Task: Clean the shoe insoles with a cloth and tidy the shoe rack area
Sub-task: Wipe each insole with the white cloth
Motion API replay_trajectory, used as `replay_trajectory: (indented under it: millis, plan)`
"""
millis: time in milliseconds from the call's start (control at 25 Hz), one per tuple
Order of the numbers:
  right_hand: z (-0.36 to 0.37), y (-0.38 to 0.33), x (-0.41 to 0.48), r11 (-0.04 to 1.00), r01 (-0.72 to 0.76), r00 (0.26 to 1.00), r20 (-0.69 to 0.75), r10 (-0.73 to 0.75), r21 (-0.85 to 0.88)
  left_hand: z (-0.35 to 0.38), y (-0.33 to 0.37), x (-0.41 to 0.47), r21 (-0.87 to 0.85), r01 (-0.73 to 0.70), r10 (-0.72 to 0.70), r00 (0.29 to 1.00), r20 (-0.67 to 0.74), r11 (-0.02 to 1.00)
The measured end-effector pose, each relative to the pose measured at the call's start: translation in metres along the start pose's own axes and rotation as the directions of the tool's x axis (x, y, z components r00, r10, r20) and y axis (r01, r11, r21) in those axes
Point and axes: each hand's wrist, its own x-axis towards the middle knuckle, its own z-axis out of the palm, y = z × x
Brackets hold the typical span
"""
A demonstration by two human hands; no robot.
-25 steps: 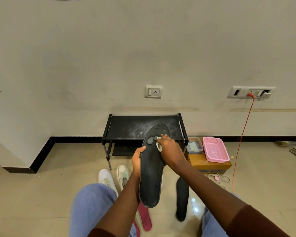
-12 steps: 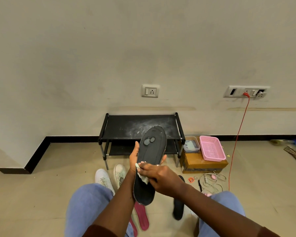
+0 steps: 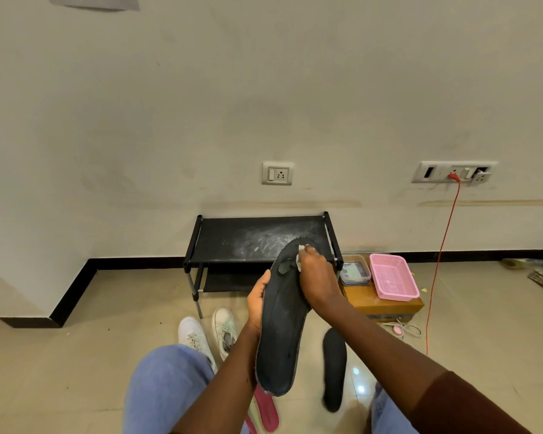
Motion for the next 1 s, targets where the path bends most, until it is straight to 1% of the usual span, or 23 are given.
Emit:
replay_trajectory:
  millis: [80, 120, 160, 200, 280, 400, 480, 600, 680, 760, 840, 920, 1000]
  plan:
    - [-0.008, -0.008, 0.006, 0.992, -0.083, 0.996, -0.018, 0.084, 0.09, 0.003, 0.001, 0.001, -0.009, -0.002, 0.002, 0.999, -0.035, 1.0]
    - [-0.011, -0.009, 0.008, 0.985, -0.099, 0.995, -0.015, 0.102, 0.141, 0.004, 0.002, 0.0, -0.008, 0.007, -0.007, 1.0, -0.029, 1.0]
    - [-0.013, -0.009, 0.009, 0.978, -0.086, 0.996, -0.015, 0.09, 0.19, 0.002, 0.001, 0.0, -0.015, 0.006, -0.006, 1.0, -0.025, 1.0]
    - [-0.013, -0.01, 0.008, 0.974, -0.043, 0.999, -0.017, 0.048, 0.221, 0.002, 0.001, 0.0, -0.023, 0.005, -0.005, 1.0, -0.013, 1.0]
    - [-0.007, -0.011, 0.004, 0.97, 0.08, 0.997, -0.011, -0.079, 0.23, 0.002, 0.002, 0.002, -0.016, 0.001, -0.002, 1.0, -0.019, 1.0]
    - [0.011, -0.014, -0.008, 0.96, 0.247, 0.961, 0.096, -0.261, 0.132, 0.003, 0.008, 0.006, -0.048, -0.006, 0.008, 1.0, 0.024, 0.999]
    - [0.016, -0.01, -0.009, 0.957, 0.277, 0.947, 0.145, -0.287, 0.088, 0.004, 0.008, 0.009, -0.064, 0.009, -0.004, 0.998, 0.067, 0.998]
    - [0.013, -0.001, -0.001, 0.982, 0.175, 0.975, 0.125, -0.182, 0.069, 0.008, 0.003, 0.011, -0.053, 0.021, -0.018, 0.998, 0.065, 0.998]
    - [0.011, 0.0, 0.004, 0.998, 0.036, 0.995, 0.092, -0.041, 0.059, 0.013, 0.0, 0.01, -0.028, 0.026, -0.024, 0.998, 0.062, 0.999]
    - [0.011, 0.002, 0.012, 0.991, -0.111, 0.993, 0.041, 0.108, 0.069, 0.017, -0.002, 0.008, -0.015, 0.038, -0.037, 0.998, 0.059, 0.999]
    - [0.009, 0.004, 0.018, 0.977, -0.2, 0.979, -0.008, 0.201, 0.08, 0.017, -0.004, 0.006, -0.012, 0.045, -0.045, 0.998, 0.048, 0.999]
    - [0.006, 0.002, 0.022, 0.975, -0.195, 0.98, -0.015, 0.198, 0.105, 0.016, -0.004, 0.006, 0.005, 0.046, -0.046, 0.998, 0.033, 0.999]
    - [0.005, -0.002, 0.021, 0.988, -0.092, 0.996, 0.007, 0.092, 0.127, 0.017, -0.001, 0.006, 0.0, 0.05, -0.05, 0.998, 0.038, 0.999]
